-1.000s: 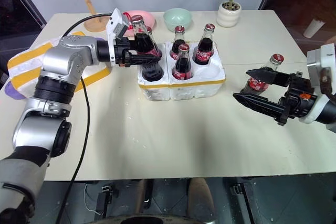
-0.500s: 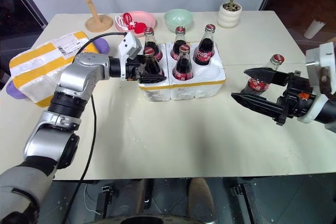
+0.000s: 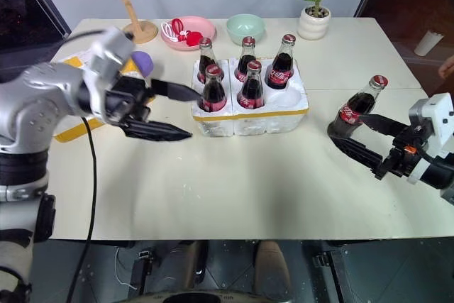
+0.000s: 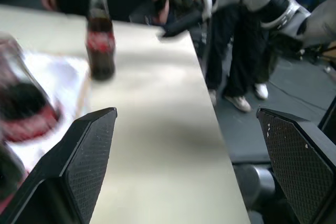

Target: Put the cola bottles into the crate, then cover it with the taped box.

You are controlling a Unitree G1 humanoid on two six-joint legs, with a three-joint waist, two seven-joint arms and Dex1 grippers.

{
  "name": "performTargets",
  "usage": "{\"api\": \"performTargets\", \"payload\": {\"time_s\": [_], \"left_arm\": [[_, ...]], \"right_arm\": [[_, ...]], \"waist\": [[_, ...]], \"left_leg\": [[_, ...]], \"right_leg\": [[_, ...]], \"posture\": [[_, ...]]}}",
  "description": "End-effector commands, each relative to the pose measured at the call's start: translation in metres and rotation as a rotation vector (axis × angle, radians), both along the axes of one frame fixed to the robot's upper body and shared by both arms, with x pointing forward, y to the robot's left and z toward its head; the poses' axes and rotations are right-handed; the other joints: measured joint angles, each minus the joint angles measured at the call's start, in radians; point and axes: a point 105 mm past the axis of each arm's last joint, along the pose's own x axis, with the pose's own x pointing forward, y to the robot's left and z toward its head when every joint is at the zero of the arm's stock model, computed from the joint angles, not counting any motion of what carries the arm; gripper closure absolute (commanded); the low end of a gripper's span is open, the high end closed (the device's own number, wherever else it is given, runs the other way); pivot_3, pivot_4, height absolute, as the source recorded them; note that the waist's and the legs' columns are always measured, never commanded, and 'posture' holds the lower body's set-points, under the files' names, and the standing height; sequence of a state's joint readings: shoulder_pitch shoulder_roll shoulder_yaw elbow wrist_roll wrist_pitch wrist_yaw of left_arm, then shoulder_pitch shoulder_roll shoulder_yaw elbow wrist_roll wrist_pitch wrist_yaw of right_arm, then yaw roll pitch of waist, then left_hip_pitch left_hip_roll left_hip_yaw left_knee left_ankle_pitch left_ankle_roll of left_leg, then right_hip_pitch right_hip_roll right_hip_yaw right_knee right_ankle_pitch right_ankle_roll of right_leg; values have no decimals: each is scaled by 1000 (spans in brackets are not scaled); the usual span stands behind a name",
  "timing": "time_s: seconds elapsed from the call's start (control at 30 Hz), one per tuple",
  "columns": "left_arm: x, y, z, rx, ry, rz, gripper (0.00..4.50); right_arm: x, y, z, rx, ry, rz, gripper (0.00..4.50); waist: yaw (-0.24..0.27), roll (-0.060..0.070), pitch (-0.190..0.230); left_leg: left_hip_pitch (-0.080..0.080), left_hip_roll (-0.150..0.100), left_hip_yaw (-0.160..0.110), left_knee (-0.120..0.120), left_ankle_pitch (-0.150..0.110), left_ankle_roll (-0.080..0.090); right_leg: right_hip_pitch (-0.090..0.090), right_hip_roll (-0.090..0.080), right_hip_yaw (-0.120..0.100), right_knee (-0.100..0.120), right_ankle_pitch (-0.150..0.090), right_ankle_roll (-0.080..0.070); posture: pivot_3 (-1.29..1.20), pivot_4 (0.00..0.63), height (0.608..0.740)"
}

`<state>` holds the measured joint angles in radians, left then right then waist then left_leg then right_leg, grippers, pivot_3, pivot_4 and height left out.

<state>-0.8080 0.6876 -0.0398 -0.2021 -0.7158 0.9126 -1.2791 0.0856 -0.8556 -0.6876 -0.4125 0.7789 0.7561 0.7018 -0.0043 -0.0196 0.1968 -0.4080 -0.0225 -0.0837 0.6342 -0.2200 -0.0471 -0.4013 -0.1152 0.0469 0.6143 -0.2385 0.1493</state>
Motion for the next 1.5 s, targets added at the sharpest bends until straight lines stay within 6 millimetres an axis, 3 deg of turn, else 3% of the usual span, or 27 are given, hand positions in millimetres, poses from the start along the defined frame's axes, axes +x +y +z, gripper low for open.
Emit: {"api": "performTargets", "payload": {"time_s": [0.03,0.17,0.73,0.8,0.9,1.0,1.07,1.17,1.27,1.4,1.5], "left_arm": [[4,-7,1,-1,-78,35,45],[3,-12,0,-12,-93,34,45],[9,-15,3,-22,-121,62,45],[10,-15,4,-22,-122,64,0],[10,-14,4,-28,-121,70,0],[13,-10,4,-38,-115,100,0],[16,-6,2,-43,-110,131,0],[24,2,1,-54,-107,193,0],[26,6,2,-67,-103,224,0],[28,8,2,-72,-105,243,0],[28,9,2,-74,-110,256,0]], "right_arm": [[13,-21,0,6,-65,-176,0],[23,-30,-11,44,-63,-243,0],[88,-30,-45,155,-28,-248,0],[89,-29,-44,156,-41,-237,545],[89,-27,-34,148,-87,-218,1766],[84,-21,-9,151,-171,-178,1733],[80,-10,13,178,-226,-114,1733],[71,27,58,270,-308,86,1733],[64,64,84,314,-330,259,1733],[72,94,93,304,-309,342,1733],[88,110,80,244,-248,359,1733]], "waist": [[-6,0,0],[-11,1,0],[-13,2,0],[-13,2,0],[-11,2,0],[-12,2,0],[-13,5,1],[-26,9,4],[-40,10,5],[-37,9,4],[-33,8,4]], "left_leg": [[0,0,0,0,0,0],[0,0,0,-4,0,0],[0,0,0,-4,0,0],[0,0,0,-4,0,0],[0,0,0,-4,0,0],[0,0,0,-4,0,0],[0,0,0,-4,0,0],[-1,0,0,-5,0,0],[-1,0,0,-5,0,0],[-1,1,0,-5,0,0],[-1,0,0,-4,0,0]], "right_leg": [[0,0,0,0,0,0],[-3,0,0,1,2,4],[-4,1,0,2,2,4],[-4,1,0,2,2,4],[-4,1,0,2,2,4],[-4,1,0,2,2,4],[-4,1,0,2,2,4],[-6,1,1,3,2,4],[-7,1,1,5,2,4],[-7,1,1,5,2,4],[-6,1,1,4,2,4]], "posture": [[0,150,739],[0,150,739],[0,150,739],[0,150,739],[0,150,739],[0,150,739],[0,150,739],[0,150,739],[0,150,739],[0,150,739],[0,150,739]]}}
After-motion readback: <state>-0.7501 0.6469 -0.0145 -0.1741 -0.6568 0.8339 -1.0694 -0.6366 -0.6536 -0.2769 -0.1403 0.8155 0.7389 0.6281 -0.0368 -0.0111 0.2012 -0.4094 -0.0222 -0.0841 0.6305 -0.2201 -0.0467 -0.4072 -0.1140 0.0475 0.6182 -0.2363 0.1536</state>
